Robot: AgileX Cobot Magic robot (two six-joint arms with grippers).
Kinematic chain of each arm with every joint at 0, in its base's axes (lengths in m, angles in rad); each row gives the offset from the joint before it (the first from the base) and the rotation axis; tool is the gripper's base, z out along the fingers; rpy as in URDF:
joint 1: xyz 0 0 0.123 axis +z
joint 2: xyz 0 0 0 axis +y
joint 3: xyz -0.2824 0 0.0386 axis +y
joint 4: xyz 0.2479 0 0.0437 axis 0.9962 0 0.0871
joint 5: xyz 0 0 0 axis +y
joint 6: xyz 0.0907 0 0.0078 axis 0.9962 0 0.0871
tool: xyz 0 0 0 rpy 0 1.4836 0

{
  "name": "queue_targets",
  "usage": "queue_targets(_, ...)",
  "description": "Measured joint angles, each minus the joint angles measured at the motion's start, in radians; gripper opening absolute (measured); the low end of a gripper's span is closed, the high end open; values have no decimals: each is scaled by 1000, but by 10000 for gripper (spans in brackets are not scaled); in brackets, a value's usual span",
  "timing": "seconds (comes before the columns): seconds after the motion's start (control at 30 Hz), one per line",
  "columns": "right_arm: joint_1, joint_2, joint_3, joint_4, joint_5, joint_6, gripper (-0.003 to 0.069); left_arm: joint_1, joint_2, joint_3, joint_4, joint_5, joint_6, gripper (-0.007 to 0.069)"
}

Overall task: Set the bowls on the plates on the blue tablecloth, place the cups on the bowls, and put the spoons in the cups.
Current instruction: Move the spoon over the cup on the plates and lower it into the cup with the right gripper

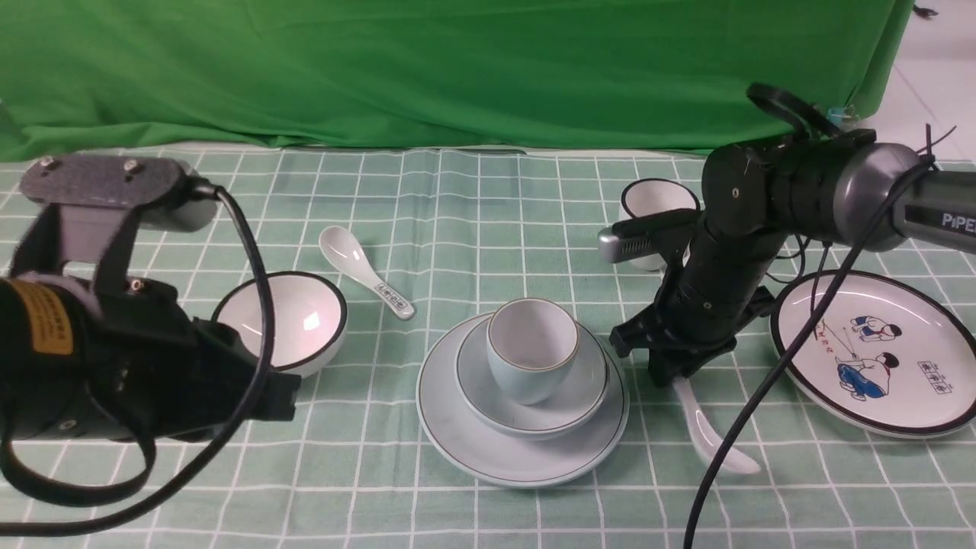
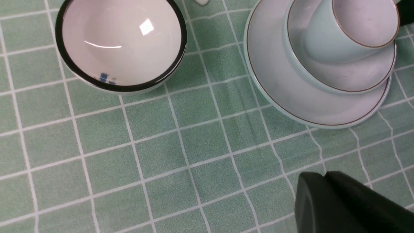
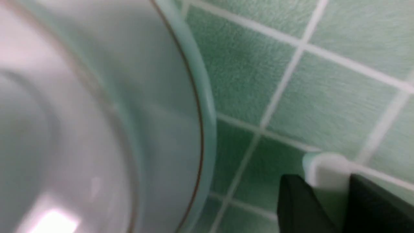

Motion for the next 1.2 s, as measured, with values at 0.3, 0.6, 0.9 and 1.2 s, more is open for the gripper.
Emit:
queue_targets(0.3,131,-425,260,42,-660,3,188,0,0,0,19,-59,0,8)
queue_targets(0.6,264,-394,482,43,-1308,26,188,0,0,0,20,-65,-1,8)
queue_targets(0.9,267,-261,485,44,-1352,26,188,0,0,0,20,-65,-1,8)
queue_targets(1.2,268,-196,485,44,-1305,53,221,0,0,0,21,-65,-2,8)
